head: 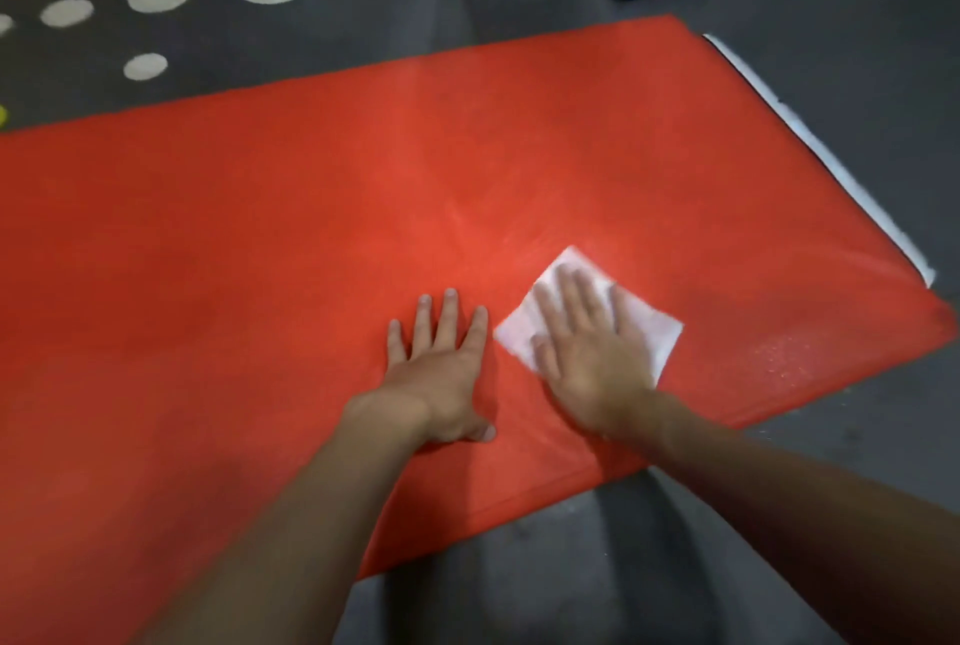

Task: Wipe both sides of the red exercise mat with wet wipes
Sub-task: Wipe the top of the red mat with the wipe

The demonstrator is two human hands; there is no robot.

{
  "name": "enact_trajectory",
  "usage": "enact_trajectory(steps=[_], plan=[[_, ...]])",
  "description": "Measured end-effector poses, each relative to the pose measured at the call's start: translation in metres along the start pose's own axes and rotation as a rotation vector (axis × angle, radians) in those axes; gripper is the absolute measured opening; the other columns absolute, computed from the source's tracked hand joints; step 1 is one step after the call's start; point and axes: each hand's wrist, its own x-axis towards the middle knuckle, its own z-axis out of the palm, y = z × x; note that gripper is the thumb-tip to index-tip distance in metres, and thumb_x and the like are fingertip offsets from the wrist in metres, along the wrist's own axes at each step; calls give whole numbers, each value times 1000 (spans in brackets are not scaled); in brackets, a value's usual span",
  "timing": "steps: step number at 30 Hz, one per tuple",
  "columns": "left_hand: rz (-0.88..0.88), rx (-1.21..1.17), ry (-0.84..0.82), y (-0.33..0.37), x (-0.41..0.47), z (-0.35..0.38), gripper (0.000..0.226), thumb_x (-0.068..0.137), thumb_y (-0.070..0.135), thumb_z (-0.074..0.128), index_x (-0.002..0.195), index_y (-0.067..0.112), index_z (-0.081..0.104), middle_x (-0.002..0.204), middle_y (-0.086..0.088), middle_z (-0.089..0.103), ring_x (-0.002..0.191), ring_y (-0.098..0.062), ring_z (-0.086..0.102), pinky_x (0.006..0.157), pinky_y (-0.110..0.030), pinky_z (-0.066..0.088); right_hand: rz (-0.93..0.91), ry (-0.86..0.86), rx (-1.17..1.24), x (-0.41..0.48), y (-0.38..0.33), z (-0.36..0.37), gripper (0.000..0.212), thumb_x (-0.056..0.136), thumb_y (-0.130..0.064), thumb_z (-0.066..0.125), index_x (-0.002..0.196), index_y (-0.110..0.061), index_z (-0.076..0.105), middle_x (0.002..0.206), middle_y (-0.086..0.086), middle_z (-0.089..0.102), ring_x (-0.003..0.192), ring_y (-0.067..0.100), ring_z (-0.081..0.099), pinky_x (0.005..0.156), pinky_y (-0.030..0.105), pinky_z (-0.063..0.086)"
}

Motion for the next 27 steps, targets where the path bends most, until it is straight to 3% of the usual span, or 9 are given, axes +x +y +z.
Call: enact_trajectory(steps=[3, 6, 8, 10, 13, 18, 20, 23, 27], plan=[[11, 1, 9, -2, -3, 0, 132, 72, 54, 78, 153, 27, -22, 154, -7, -40, 142, -31, -34, 118, -57, -9, -316, -99, -41, -13, 28, -8, 61, 99, -47, 15, 157, -27, 20, 165, 2, 7, 153, 19, 5, 122, 47, 6], [10, 3, 19, -1, -5, 3, 129, 74, 54, 77, 153, 27, -21, 155, -6, -38, 144, -30, -33, 118, -57, -9, -11, -34, -8, -14, 43, -6, 63, 97, -47, 8, 157, -29, 15, 166, 0, 5, 153, 17, 3, 122, 43, 1], [3, -10, 22, 1, -4, 4, 128, 74, 52, 77, 153, 27, -20, 155, -6, -38, 144, -30, -32, 118, -57, -9, 137, 30, -4, -30, 11, 4, 66, 96, -44, 14, 156, -19, 25, 164, 10, 16, 152, 23, 13, 121, 47, 8], [2, -8, 23, 2, -5, 2, 126, 74, 51, 77, 154, 28, -18, 156, -6, -37, 144, -30, -32, 118, -56, -8, -55, 14, -7, -55, -19, 11, 64, 98, -43, 23, 153, -13, 34, 161, 15, 23, 150, 28, 20, 119, 50, 16], [-35, -20, -4, -4, -10, -2, 125, 73, 50, 78, 153, 36, -17, 154, -6, -40, 143, -30, -34, 117, -60, -7, -347, -17, -51, -59, 10, 5, 58, 99, -44, 30, 153, -22, 36, 162, 7, 24, 150, 21, 21, 120, 44, 15], [-108, -33, -67, -11, -16, -2, 129, 71, 48, 82, 149, 45, -20, 153, -4, -42, 143, -35, -32, 112, -70, 0, 150, 73, 22, -55, -6, 10, 66, 96, -43, 22, 153, -11, 31, 162, 12, 23, 151, 25, 18, 120, 50, 12], [-103, -42, -58, -9, -13, -6, 127, 71, 44, 82, 151, 44, -16, 156, -4, -37, 145, -35, -28, 111, -71, 3, -39, 47, 26, -76, -41, 15, 65, 95, -44, 29, 150, -10, 38, 159, 17, 28, 149, 30, 23, 117, 53, 19], [-120, -87, 5, -18, -12, -12, 117, 75, 40, 81, 153, 45, -6, 161, -2, -27, 148, -30, -22, 114, -67, 7, -368, 19, -36, -73, -16, 11, 58, 98, -44, 33, 151, -22, 39, 161, 9, 26, 150, 23, 22, 119, 48, 16], [-226, -143, 33, -35, -13, -3, 119, 77, 55, 74, 150, 45, -19, 156, -4, -38, 144, -32, -31, 113, -68, -1, 4, 67, -2, -54, -7, 9, 60, 98, -42, 25, 154, -19, 32, 162, 8, 23, 151, 23, 17, 120, 50, 11]])
